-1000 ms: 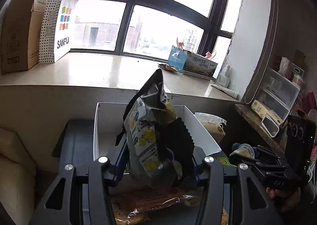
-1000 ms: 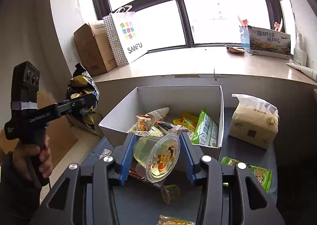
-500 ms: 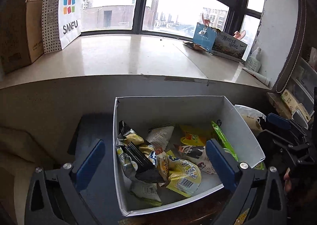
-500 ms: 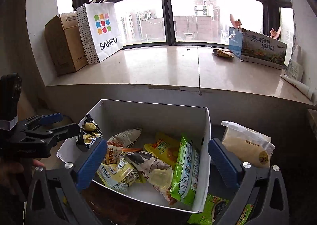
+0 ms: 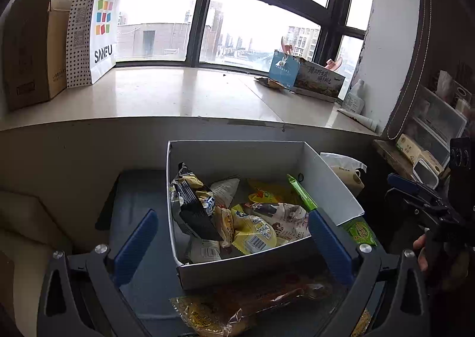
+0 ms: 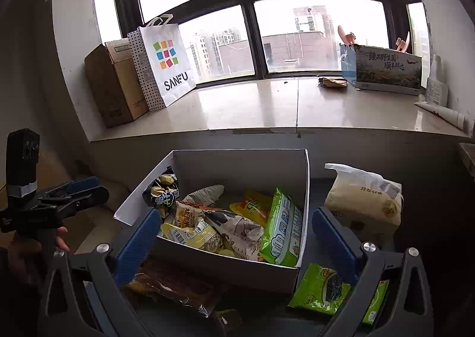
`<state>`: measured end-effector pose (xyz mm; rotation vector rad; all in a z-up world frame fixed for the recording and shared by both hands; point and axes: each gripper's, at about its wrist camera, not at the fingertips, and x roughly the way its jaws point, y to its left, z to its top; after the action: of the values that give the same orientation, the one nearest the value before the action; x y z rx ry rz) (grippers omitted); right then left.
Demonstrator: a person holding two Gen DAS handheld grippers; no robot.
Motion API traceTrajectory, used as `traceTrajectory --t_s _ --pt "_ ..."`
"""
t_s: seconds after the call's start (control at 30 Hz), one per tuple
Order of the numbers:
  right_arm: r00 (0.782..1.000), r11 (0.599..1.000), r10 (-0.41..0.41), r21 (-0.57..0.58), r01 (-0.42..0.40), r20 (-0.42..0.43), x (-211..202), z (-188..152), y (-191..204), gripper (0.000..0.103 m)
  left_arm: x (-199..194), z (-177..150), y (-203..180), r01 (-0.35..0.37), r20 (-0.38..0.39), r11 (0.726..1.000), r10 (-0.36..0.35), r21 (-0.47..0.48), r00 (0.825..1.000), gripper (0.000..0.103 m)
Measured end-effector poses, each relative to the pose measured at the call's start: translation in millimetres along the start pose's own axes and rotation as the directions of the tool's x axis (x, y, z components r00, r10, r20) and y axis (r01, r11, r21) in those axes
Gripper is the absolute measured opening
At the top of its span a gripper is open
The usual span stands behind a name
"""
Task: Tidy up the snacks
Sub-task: 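Move both tools back toward the remaining snacks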
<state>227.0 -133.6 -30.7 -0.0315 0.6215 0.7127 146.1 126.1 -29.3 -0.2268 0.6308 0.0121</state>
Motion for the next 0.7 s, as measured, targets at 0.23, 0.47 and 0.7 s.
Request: traceTrajectory --t_s 0.23,0.47,0.7 --pt "0.999 0.999 0.048 -0.015 -0.048 0.018 -52 -55 11 0.103 -47 -58 -27 0.088 0.031 0.996 -0.089 0.022 0.996 0.103" --pt "0.997 1.0 0.003 0.004 -0.002 -0.077 -62 -127 15 0.103 -60 -118 -45 0.126 -0.022 0.992 -0.126 0.008 0.992 0.103" --pt "0.991 1.0 -0.015 -0.02 0.012 -0.134 -51 -158 27 0.103 -60 -148 -44 0.118 -0.071 0.993 -0.119 -0.021 0.99 0.103"
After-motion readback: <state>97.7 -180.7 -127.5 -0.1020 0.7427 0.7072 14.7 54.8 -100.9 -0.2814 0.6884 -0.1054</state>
